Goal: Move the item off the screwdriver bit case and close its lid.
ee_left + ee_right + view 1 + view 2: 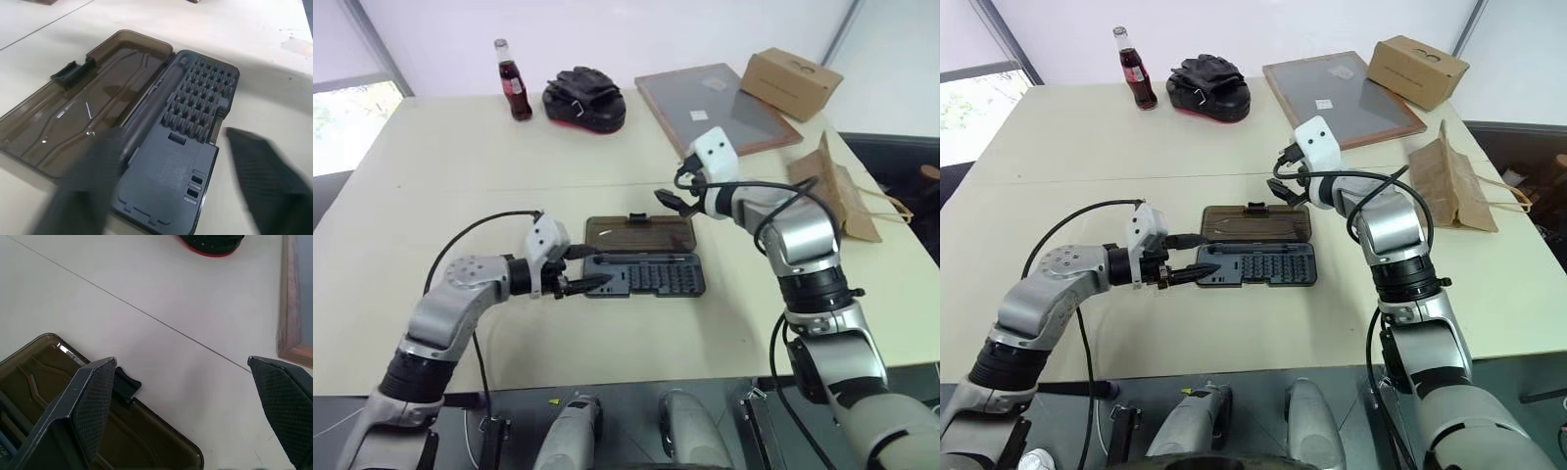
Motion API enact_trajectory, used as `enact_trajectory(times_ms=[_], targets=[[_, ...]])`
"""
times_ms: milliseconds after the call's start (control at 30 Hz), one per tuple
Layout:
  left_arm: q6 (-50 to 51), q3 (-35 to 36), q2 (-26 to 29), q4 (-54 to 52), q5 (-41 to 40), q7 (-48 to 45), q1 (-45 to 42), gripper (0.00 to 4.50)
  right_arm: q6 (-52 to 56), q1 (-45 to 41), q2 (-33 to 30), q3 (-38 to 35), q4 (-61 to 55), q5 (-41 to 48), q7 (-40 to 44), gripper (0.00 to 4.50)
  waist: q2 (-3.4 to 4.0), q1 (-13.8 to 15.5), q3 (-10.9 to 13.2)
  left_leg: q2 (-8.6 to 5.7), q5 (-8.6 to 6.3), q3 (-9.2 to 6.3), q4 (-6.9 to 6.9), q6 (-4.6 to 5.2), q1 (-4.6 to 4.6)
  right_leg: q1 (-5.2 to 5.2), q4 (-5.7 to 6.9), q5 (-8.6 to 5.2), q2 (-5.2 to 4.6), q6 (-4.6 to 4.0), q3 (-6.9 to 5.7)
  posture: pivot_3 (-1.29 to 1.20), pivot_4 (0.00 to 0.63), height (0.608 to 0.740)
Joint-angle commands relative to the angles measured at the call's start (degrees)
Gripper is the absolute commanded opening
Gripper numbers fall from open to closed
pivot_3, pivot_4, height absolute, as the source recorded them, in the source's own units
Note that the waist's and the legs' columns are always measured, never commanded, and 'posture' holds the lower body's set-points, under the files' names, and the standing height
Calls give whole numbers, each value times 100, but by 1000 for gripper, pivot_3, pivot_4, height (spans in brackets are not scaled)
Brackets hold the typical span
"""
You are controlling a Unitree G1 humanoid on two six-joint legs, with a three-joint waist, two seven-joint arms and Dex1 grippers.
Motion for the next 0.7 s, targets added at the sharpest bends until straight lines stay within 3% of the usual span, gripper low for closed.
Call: enact_trajectory(times_ms=[33, 100, 300, 500, 700], targets=[[-160, 49, -17, -93, 4, -45, -8, 1002, -166, -118, 24, 1, -93, -25, 9, 4500, 0, 3, 0, 0, 0, 0, 0, 0, 0, 0, 0, 0, 0, 0, 0, 0, 150, 740], [-199, 34, -21, -101, 26, -59, 1, 74, -201, -108, 17, 22, -69, -45, 32, 4500, 0, 4, 0, 0, 0, 0, 0, 0, 0, 0, 0, 0, -1, 0, 0, 0, 150, 740], [-293, -135, -159, 199, 135, -125, 2, 74, -779, -231, -305, 431, 589, -332, 527, 4500, 0, 4, 0, -1, 0, 2, 1, 0, 1, 1, 0, 0, 0, 0, -1, 0, 150, 740], [-628, -335, -297, 941, 408, -312, -120, 74, -1866, -1189, -496, 839, 2702, -737, 1396, 4500, 2, -14, 3, -2, 0, 6, 2, 0, 1, -1, 1, 0, 2, 0, -1, 0, 150, 740], [-890, -437, -400, 1291, 627, -386, -166, 74, -2966, -2062, -231, 982, 4847, -1144, 1916, 4500, 2, -9, 3, -2, 0, 7, 0, 0, 2, 0, 1, 1, 2, 0, 0, 0, 150, 740]])
